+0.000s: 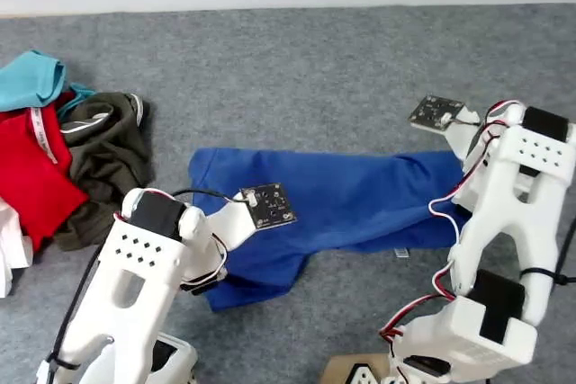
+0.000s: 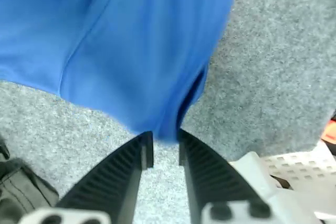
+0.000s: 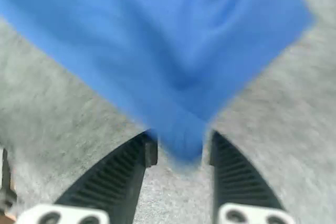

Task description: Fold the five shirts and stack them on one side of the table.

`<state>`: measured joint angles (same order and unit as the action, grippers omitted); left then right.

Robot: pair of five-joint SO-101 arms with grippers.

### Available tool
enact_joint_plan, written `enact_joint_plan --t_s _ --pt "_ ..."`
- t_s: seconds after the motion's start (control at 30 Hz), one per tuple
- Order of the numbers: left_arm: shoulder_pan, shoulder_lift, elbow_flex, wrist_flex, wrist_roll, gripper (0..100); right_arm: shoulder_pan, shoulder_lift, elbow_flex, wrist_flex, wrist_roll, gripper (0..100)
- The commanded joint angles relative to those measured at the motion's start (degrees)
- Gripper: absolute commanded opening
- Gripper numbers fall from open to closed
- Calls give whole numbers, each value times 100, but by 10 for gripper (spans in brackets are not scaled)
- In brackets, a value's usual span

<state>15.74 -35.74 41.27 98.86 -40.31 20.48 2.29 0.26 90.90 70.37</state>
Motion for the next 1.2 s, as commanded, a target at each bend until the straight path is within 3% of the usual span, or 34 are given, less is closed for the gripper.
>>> enact_joint_plan --t_s 0.0,0.23,0.43,0.53,0.73,0.97,1.17 --pt "-18 -132 -321 141 105 98 66 -374 -607 198 -360 230" --pt "-308 -105 -1007 44 114 94 92 -382 -738 198 -369 230" --pt "-1178 -79 -1358 -993 440 70 -22 -347 -738 101 -527 199" --pt "-1284 -79 -1174 -1802 1002 6 -224 -312 -712 -101 -1178 132" --pt "-1116 -70 -286 -3411 2022 6 -804 -312 -703 -629 -2813 9" --pt "-914 0 470 -4536 2127 6 -1156 189 -703 -1033 -3815 9" --pt "-949 1275 163 -4835 2127 6 -1165 998 -738 -1288 -4308 9"
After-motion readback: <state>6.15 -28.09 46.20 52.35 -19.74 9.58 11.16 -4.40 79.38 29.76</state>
